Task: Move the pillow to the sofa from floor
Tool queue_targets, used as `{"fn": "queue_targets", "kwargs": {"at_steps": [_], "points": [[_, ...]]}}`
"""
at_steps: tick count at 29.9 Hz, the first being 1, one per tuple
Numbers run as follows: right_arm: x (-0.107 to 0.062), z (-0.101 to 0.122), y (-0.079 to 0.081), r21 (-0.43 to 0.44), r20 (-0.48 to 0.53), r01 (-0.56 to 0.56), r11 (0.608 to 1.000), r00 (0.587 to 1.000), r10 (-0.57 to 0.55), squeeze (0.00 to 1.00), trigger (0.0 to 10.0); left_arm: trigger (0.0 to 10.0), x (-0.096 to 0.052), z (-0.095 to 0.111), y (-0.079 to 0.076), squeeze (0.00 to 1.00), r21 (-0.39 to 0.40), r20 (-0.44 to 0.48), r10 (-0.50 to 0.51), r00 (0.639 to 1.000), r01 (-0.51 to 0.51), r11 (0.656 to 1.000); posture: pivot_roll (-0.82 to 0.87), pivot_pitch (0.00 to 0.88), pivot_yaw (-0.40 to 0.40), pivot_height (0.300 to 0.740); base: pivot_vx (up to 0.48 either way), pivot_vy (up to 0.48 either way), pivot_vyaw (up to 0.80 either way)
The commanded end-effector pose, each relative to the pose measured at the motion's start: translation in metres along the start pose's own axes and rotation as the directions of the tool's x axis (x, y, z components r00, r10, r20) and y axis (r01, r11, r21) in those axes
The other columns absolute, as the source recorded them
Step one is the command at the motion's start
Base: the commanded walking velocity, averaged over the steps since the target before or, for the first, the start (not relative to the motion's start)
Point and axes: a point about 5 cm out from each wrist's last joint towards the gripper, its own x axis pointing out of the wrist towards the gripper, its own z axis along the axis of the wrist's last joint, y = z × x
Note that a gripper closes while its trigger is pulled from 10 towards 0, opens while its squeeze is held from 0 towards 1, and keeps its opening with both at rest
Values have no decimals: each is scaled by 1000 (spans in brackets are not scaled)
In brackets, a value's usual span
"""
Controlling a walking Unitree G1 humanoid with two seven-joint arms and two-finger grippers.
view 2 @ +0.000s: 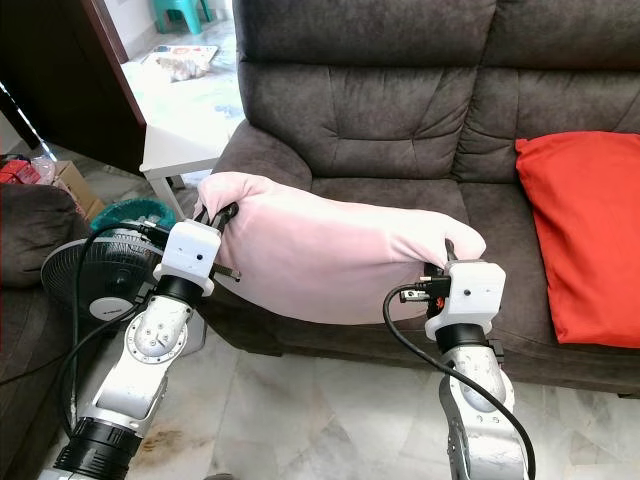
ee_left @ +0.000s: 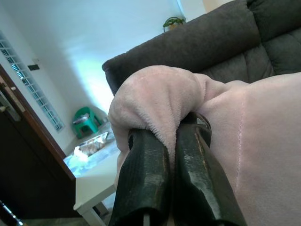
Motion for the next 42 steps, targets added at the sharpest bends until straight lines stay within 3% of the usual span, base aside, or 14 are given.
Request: {"fn": "queue_targets", "kwargs": {"at_steps": [1, 7, 23, 42], "points": [[5, 25, -2, -5, 105, 6, 1000, 995, -5, 0, 10000, 10000, 5, 13, 16, 0, 23, 63, 71, 996, -72, 997, 77, 70, 32, 740, 0, 0, 0], [6, 27, -2, -7, 111, 6, 1000, 994, -5, 0, 10000, 10000, 5, 9, 14, 0, 26, 32, 55, 998, -56, 998, 73, 72, 32, 740, 0, 0, 0], [5, 30, 1, -11, 111, -4, 1000, 994, 5, 0, 10000, 10000, 5, 12, 12, 0, 32, 53, 32, 998, -33, 999, 73, 78, 34, 740, 19, 0, 0], [6, 31, 4, -16, 109, -18, 1000, 994, 20, 0, 10000, 10000, 5, 13, 11, 0, 23, 54, 28, 998, -29, 999, 72, 81, 34, 740, 267, 0, 0]]}}
